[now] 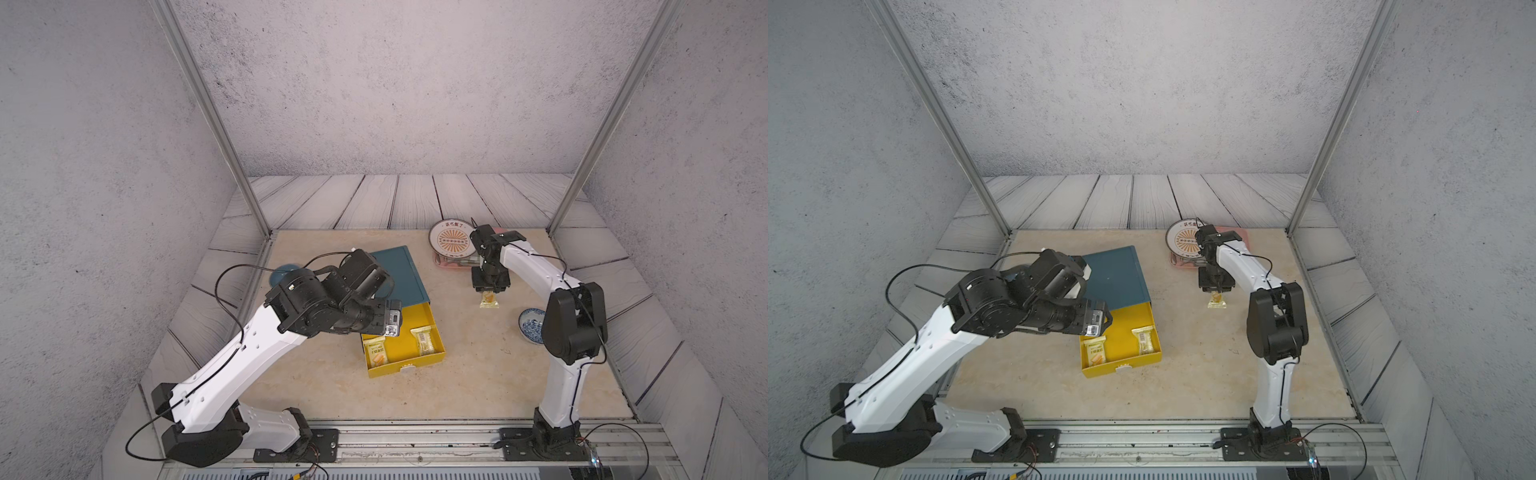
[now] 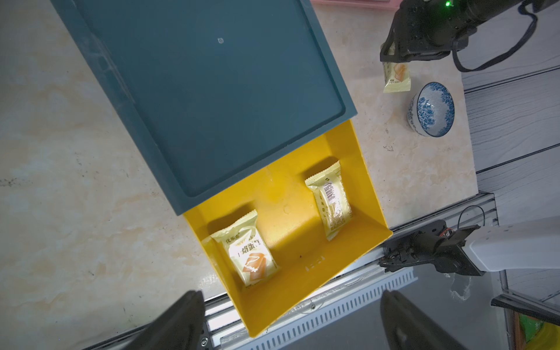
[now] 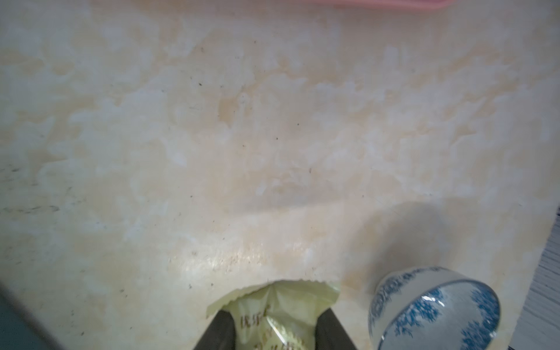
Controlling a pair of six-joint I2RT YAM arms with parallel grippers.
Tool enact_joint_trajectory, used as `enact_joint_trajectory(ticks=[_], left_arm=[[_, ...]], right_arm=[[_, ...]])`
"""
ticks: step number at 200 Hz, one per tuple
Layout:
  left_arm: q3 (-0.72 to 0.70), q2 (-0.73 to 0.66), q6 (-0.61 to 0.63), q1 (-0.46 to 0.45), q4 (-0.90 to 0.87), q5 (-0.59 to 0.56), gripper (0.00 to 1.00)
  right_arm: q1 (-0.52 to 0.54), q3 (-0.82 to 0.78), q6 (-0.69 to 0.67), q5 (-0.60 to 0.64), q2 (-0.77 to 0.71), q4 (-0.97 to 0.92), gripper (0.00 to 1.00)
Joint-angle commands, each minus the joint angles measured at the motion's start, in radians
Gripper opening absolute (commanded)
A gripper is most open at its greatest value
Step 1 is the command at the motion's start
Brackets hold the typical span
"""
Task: Take the cookies out of the drawer
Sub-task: Place the cookie at the center of the board.
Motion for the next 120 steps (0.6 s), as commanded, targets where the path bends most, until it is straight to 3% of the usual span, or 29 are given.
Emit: enact_joint_trajectory(ticks=[1, 17, 41, 120], left_arm=[[0.039, 0.032, -0.062, -0.036, -0.032, -0.033, 0.97], [0.048, 0.070, -0.074, -0.055, -0.061, -0.039, 0.97], [0.041, 0.105, -0.095, -0.054, -0.126, -0.057, 0.97], [0.079, 0.236, -0.116, -0.073, -0.061, -0.039, 0.93]], right_arm=[[-0.031, -0.022, -0.034, -0.048, 0.023, 0.053, 0.51], [-0.047, -0.016, -0.034, -0.056, 0.029, 0.042, 0.61], [-0.046, -0.010, -0.034, -0.081, -0.036, 0.030, 0.66], [0.057, -0.052, -0.015, -0.214, -0.297, -0.066, 0.64]])
